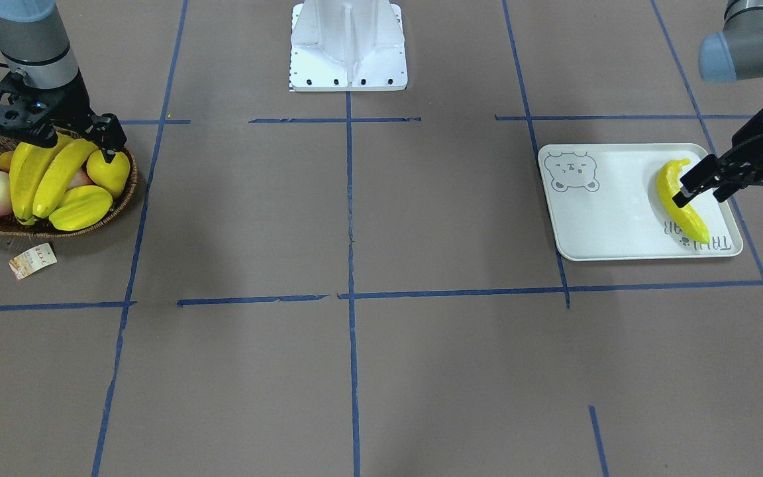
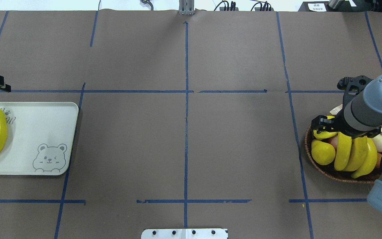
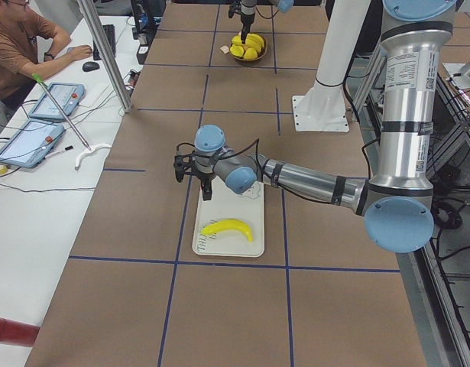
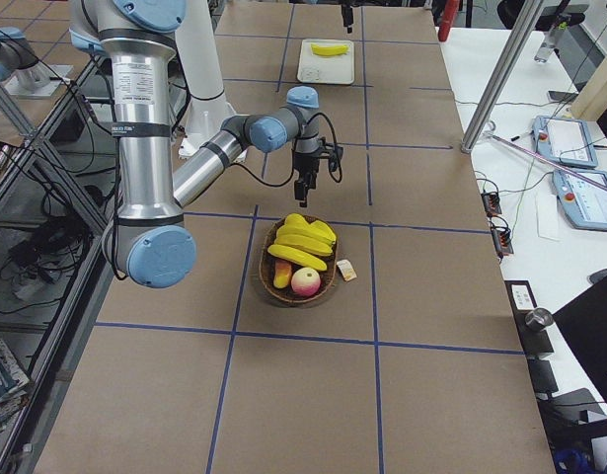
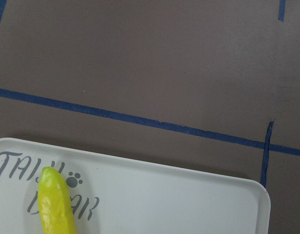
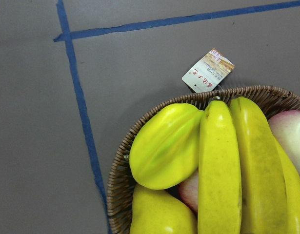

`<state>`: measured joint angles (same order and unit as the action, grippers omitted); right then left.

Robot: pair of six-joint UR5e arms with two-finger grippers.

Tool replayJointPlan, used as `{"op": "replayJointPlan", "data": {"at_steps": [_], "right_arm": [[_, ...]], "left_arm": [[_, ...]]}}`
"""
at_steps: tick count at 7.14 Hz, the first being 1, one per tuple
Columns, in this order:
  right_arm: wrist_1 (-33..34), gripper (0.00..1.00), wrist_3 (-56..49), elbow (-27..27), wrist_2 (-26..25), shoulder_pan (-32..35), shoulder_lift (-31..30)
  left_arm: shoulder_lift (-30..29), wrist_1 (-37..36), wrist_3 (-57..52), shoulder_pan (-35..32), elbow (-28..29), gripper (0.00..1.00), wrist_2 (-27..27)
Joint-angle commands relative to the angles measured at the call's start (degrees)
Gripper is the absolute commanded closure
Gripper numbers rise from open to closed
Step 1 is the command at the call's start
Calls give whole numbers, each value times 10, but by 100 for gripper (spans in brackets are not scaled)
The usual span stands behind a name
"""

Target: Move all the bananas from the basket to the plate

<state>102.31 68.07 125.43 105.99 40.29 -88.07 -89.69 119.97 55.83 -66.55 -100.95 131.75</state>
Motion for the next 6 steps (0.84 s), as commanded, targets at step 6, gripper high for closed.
{"op": "replayJointPlan", "data": {"at_steps": [6], "right_arm": [[5, 19, 9, -42, -12, -8, -27]], "left_arm": [[-4, 2, 9, 4, -2, 1, 0]]}}
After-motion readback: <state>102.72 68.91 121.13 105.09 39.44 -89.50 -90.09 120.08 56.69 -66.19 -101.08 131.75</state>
